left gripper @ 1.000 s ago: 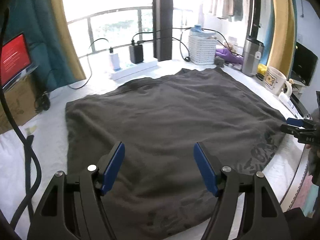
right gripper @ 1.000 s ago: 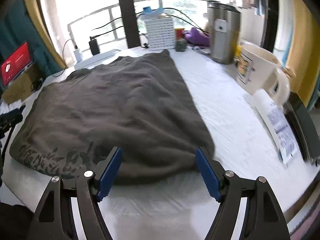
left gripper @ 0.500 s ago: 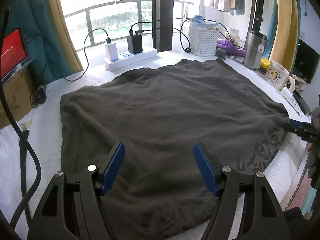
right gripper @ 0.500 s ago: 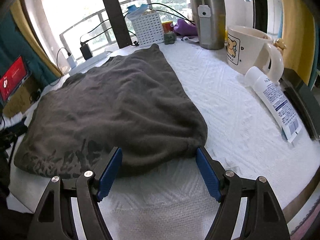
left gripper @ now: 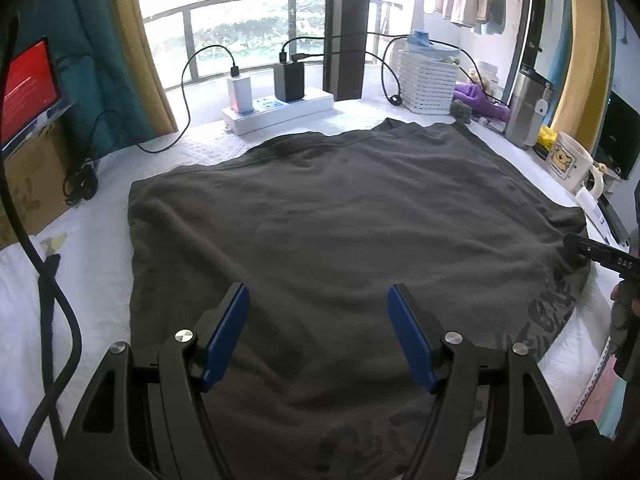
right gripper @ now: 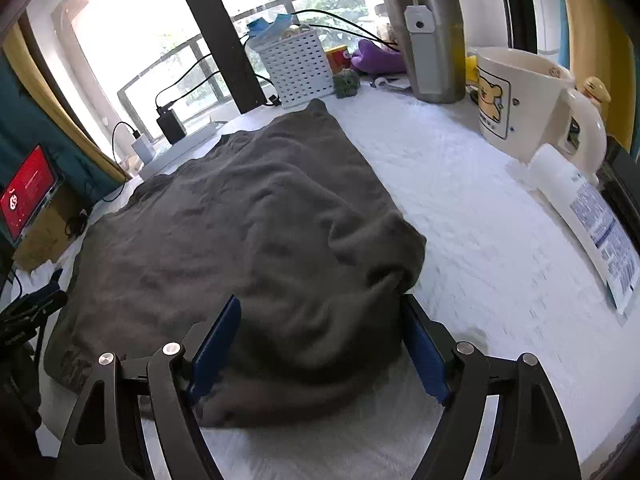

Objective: Fold small clothes

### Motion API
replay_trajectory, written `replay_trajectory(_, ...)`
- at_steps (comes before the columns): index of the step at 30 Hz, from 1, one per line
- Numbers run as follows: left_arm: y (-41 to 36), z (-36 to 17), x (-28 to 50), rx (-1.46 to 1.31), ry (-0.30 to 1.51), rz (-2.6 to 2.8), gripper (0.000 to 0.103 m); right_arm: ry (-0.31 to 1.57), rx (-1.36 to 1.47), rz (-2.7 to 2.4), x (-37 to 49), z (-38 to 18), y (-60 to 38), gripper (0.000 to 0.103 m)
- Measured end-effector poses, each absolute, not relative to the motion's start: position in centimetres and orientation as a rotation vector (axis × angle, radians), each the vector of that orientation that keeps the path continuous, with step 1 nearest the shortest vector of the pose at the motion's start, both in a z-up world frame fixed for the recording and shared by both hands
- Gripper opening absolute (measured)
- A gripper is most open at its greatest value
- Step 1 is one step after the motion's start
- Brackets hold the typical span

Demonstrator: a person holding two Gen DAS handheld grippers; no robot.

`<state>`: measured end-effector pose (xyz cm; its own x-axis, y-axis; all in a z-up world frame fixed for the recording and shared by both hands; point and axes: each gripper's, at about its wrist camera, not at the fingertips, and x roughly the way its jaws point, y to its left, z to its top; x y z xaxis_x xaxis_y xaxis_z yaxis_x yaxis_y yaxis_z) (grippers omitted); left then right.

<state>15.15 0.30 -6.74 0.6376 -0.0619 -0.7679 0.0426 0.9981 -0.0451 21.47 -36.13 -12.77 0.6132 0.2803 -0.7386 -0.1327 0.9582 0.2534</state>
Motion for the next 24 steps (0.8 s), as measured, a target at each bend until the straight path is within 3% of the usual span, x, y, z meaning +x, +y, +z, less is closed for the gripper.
replay_trajectory(3,1.1,-6.9,15.4,-0.039,0.880,-0.053,0.072,0.868,0.129,0.253,22.2,-13.0,-35.2,0.081)
replay_trajectory(4,1.3,-6.9,15.5,-0.045,0.882,-0.051,0.072,0.877,0.122,0.255,22.4,-13.0,-34.9,0.076)
replay_trajectory(5,1.5,-6.9,15.6,-0.051,0.884,-0.049,0.072,0.881,0.107,0.258,22.5,-13.0,-34.6,0.058)
replay_trajectory(8,2.3,-6.6,15.6,-0.069,0.874,-0.041,0.072,0.889,0.066,0.277,22.9,-13.1,-33.7,0.035)
replay_trajectory(11,3.1,-6.6,15.6,-0.087,0.868,-0.023,0.072,0.897,0.053,0.305,23.2,-13.1,-32.9,0.020)
replay_trajectory(17,4.4,-6.5,15.3,-0.113,0.868,0.014,0.072,0.900,0.134,0.350,24.3,-12.9,-33.6,0.012)
replay_trajectory(24,6.5,-6.2,14.8,-0.145,0.850,0.067,0.072,0.853,0.141,0.382,24.9,-10.5,-33.2,0.011)
